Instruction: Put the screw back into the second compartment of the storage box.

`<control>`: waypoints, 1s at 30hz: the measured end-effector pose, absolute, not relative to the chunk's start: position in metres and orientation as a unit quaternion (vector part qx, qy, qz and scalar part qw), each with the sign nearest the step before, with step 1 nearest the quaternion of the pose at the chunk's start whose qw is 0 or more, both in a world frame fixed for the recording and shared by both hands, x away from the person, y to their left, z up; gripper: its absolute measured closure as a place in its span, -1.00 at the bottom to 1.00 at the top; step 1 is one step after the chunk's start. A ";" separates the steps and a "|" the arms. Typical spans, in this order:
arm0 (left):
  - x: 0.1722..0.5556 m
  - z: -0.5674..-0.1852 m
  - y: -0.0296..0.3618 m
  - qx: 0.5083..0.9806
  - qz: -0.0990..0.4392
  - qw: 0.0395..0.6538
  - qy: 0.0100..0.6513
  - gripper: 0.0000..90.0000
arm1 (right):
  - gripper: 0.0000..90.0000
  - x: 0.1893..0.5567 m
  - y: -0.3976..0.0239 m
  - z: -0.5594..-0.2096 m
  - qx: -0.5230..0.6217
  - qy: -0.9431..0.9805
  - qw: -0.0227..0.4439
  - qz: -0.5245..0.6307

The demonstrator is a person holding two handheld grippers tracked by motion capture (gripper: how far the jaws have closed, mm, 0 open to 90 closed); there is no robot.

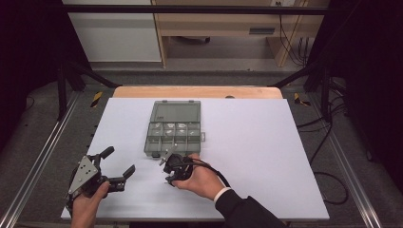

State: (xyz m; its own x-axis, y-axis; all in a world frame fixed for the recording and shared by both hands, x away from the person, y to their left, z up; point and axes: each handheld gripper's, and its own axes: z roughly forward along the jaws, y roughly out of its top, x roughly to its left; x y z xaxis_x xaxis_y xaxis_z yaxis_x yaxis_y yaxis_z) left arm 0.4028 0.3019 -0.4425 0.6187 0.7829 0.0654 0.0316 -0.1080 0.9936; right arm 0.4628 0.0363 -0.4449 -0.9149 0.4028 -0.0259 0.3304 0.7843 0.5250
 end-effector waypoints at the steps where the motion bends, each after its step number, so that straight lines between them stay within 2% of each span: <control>1: 0.403 -0.443 0.302 0.674 0.315 0.596 0.302 -0.98 | 0.43 0.463 0.037 -0.445 0.193 0.943 0.066 0.263; 11: 0.403 -0.443 0.301 0.675 0.316 0.594 0.301 -0.98 | 0.73 0.462 0.039 -0.449 0.187 0.947 0.058 0.254; 30: 0.403 -0.443 0.301 0.677 0.316 0.593 0.300 -0.98 | 0.89 0.465 0.040 -0.457 0.201 0.947 0.051 0.244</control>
State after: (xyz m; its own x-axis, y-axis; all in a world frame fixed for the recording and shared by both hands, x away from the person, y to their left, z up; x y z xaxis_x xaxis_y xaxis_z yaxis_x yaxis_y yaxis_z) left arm 0.4027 0.3009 -0.4427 0.6212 0.7803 0.0719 0.0313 -0.1164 0.9927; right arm 0.4648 0.0401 -0.4567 -0.9140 0.4057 0.0021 0.3564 0.8004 0.4820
